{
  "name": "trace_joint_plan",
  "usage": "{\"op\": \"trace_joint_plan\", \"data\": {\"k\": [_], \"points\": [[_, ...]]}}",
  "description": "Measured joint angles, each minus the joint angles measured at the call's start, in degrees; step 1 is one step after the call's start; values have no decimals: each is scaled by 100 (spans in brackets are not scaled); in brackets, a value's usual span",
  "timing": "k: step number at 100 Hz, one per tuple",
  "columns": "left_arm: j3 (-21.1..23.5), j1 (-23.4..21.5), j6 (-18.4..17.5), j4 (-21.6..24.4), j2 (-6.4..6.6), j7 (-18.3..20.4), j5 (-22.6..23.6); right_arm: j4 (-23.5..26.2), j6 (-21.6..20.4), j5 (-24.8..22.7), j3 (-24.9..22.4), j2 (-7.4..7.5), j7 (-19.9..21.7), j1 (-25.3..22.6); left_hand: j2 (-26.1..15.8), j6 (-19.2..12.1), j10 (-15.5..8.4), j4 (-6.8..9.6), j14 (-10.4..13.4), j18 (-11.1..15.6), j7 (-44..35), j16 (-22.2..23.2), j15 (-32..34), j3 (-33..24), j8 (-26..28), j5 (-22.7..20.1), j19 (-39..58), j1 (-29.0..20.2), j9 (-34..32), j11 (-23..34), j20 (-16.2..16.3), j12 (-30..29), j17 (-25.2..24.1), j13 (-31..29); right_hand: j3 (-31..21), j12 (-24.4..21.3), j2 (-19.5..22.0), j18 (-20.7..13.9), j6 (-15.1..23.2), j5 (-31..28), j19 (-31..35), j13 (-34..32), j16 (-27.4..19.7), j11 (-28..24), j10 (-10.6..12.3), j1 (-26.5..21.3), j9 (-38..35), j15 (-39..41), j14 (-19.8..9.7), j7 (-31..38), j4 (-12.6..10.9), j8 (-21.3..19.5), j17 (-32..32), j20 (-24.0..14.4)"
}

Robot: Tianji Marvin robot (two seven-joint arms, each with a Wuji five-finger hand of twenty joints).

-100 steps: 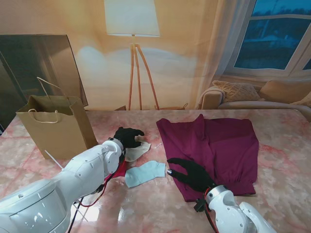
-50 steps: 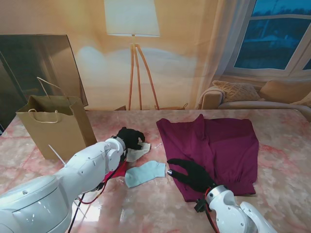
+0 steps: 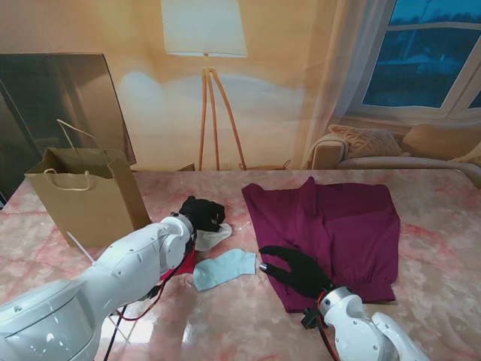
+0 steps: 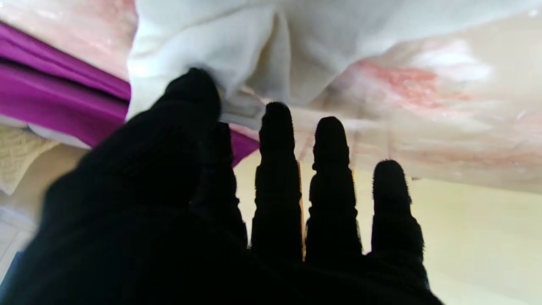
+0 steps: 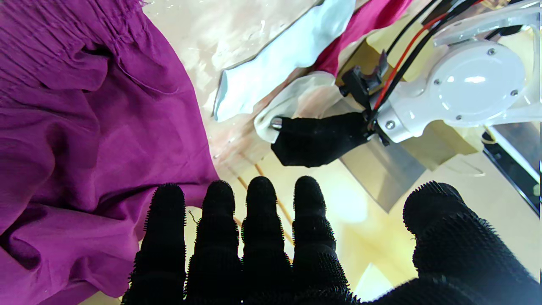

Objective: Fold the socks and the shorts into the kraft paper bag

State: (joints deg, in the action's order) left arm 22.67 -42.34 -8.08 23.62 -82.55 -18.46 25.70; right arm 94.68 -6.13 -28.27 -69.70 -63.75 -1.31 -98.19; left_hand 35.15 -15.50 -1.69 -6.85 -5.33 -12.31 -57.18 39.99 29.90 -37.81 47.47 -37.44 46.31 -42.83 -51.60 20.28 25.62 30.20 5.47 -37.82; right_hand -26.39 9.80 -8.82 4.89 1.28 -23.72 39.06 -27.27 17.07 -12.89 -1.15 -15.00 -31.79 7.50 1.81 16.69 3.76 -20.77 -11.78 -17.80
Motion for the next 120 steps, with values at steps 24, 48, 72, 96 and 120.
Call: {"op": "trace_joint_plan", "data": {"k": [24,48,72,96,120], "points": [[703,-431,446,1401,640,-63,479,6,6,13,2,5,33,-5,75,-209,-19,0,69,-5,9,-88,23,-184,124,1,92,-27,-985,-317,47,830,163,-497,1,0,0,2,0,0,0,0,0,-1,0,0,0,0,0,0,0,0,0,-5],[949,-467,306,1404,703,-419,499,7,1,1,7,7,24,-6,522,-280,-38,0,160,-5,-593,60,209,-743,205,-30,261,-111,-1552,-744,59,1759,358,-698,2,2,0,2,0,-1,0,0,0,-10,0,0,0,0,1,0,0,0,0,-6],[1007,-422,68,1214,591,-938,467,6,-1,7,7,7,17,-5,648,-281,-59,0,232,147,-962,440,285,-940,106,86,416,-167,-1552,-726,121,2037,554,-798,3,3,0,2,0,-1,0,0,0,-12,0,0,0,0,1,0,0,0,0,-7],[725,-133,-110,661,368,-1379,483,4,-9,20,1,7,27,-2,649,-281,-96,0,234,348,-801,1007,325,-960,198,142,716,-363,-1646,-747,121,2012,947,-1487,3,4,0,2,1,-2,0,0,0,-62,0,0,0,0,47,2,0,0,0,-7],[386,155,-164,267,190,-2014,700,3,-12,41,-3,7,30,-3,648,-281,-114,-50,235,430,-584,919,401,-953,200,59,829,-365,-1850,-832,122,1865,1184,-1724,3,6,0,2,1,-3,0,0,1,-64,0,0,0,0,49,2,0,0,-2,-8]]}}
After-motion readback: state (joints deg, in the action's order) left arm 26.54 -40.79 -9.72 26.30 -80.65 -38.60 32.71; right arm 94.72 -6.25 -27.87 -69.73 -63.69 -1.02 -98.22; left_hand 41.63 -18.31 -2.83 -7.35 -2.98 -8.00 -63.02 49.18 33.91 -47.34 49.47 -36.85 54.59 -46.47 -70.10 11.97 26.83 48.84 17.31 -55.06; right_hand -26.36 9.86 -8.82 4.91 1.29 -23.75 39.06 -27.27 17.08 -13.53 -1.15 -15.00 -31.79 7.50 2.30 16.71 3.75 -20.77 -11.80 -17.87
